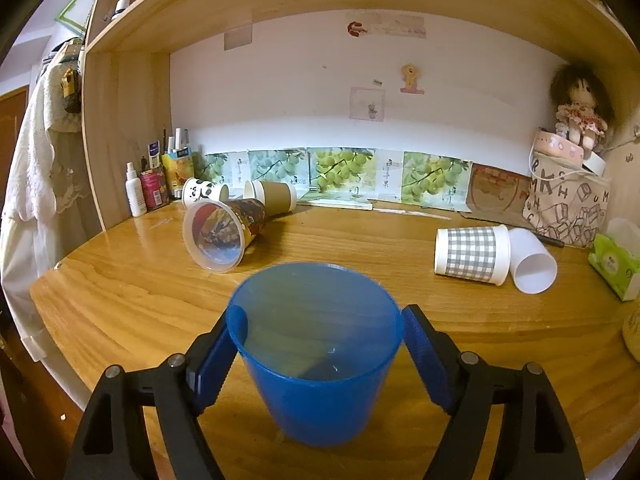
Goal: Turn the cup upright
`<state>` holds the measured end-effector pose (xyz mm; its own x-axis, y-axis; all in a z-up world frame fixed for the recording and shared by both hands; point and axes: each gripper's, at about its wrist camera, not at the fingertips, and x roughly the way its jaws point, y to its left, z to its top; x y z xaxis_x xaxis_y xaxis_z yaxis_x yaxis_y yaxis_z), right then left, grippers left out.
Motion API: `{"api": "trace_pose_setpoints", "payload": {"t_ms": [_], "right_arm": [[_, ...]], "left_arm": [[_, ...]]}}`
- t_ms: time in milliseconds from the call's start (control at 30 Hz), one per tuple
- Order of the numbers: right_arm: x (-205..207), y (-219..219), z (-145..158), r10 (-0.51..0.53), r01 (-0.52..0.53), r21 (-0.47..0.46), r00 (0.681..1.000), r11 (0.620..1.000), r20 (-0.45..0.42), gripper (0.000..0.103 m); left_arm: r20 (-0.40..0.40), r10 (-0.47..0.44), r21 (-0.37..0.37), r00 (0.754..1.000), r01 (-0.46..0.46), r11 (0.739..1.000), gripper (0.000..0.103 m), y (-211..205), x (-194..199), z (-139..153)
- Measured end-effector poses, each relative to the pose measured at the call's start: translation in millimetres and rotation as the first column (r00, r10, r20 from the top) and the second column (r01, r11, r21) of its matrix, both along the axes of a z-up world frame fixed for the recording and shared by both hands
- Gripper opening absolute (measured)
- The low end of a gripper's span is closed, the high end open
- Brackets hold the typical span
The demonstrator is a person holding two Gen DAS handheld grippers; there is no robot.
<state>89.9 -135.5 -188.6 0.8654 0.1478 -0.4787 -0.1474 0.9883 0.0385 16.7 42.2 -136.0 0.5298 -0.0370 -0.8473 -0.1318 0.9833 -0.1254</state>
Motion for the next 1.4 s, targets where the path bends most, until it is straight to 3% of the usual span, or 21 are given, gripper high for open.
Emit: {"api": "trace_pose_setpoints", "payload": {"t_ms": [267,433,667,833,1000,1100,1200,1333,1400], "right_arm": [[-13.6,-15.7,38.8,0.037,-0.031,0.056,0.994,0.998,-0.106,0.081],[-30.2,-35.6,57.5,-0.002,0.024,0.094,0.973,0.995,-0.23,0.082],[-53.8,-57.5,74.1,-0.057,0.105,0.077,0.882,0.991,-0.468,0.083],[-67.7,-61.7,88.2,-0.004,0.108,0.15,0.823,0.983,-0.568,0.084],[-82.1,-59.3,111.1,-0.017,0.121,0.14,0.813,0.983,-0.582,0.084],[-86.7,-58.2,125.2,-0.034,0.124,0.126,0.832,0.984,-0.553,0.084],[-90.6,-56.8,132.6,-0.079,0.144,0.082,0.844,0.986,-0.531,0.084],[-96.7,-57.9,134.6,-0.1,0.164,0.087,0.862,0.983,-0.496,0.085],[-98.0,-58.0,135.1,-0.109,0.165,0.073,0.866,0.984,-0.488,0.092]], "left_arm": [[0.07,0.049,0.026,0.996,-0.051,0.998,0.086,1.7,3.5,33.3],[0.088,0.03,0.06,0.996,-0.036,0.998,0.086,0.3,7.5,47.3],[0.068,-0.069,0.095,0.995,0.062,0.994,0.086,-19.4,7.8,67.0],[0.062,-0.134,0.126,0.989,0.125,0.984,0.086,-37.1,4.7,84.1],[0.119,-0.126,0.108,0.985,0.113,0.988,0.086,-43.1,1.6,100.0],[0.159,-0.157,0.137,0.975,0.136,0.981,0.086,-47.7,1.5,113.0],[0.18,-0.171,0.097,0.969,0.155,0.983,0.086,-48.0,-3.8,117.8],[0.235,-0.155,0.169,0.96,0.117,0.979,0.086,-51.4,-11.1,122.6],[0.265,-0.159,0.167,0.951,0.117,0.979,0.086,-52.0,-13.1,126.4]]}}
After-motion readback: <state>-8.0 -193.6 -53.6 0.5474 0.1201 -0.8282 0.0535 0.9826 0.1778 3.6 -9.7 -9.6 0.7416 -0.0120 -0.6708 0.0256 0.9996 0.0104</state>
